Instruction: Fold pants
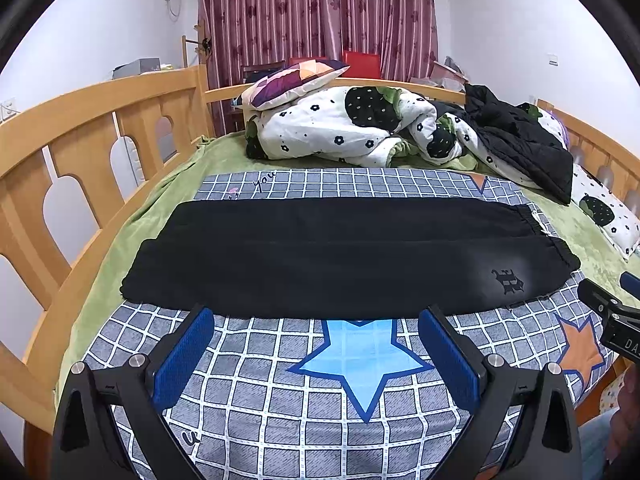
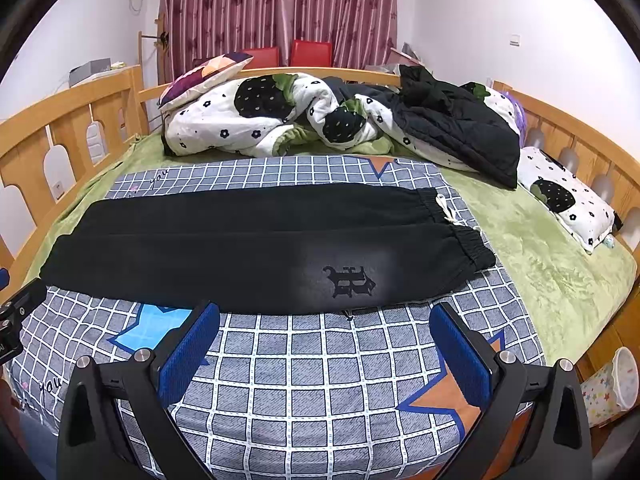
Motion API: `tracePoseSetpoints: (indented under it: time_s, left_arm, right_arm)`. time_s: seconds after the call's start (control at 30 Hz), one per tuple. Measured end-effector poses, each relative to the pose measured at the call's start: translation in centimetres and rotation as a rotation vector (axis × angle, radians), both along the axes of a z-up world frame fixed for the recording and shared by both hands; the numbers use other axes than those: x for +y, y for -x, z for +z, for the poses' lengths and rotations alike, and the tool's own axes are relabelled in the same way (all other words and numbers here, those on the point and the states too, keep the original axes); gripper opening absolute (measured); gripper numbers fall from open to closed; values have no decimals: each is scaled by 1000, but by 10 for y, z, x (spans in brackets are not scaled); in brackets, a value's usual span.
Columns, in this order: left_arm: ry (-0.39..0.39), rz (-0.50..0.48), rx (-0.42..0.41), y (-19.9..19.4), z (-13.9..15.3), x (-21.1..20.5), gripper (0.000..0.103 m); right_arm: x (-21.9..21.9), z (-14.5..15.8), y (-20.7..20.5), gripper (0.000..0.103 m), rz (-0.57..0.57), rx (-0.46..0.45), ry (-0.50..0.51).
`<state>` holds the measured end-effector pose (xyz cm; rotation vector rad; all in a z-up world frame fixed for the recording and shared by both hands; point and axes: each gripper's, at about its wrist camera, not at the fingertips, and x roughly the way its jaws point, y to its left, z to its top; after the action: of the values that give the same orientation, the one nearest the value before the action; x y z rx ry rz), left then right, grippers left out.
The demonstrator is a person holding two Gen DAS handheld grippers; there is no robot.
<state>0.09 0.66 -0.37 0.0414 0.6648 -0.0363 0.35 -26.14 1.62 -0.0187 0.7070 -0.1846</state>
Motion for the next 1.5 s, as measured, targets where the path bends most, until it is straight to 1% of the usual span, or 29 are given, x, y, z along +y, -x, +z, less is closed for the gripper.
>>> tracePoseSetpoints:
  time_s: [1.5]
  left_arm:
    - [-3, -3, 4, 2, 2, 1, 103]
  right_arm:
    - [5, 4, 0, 103, 4, -4, 11]
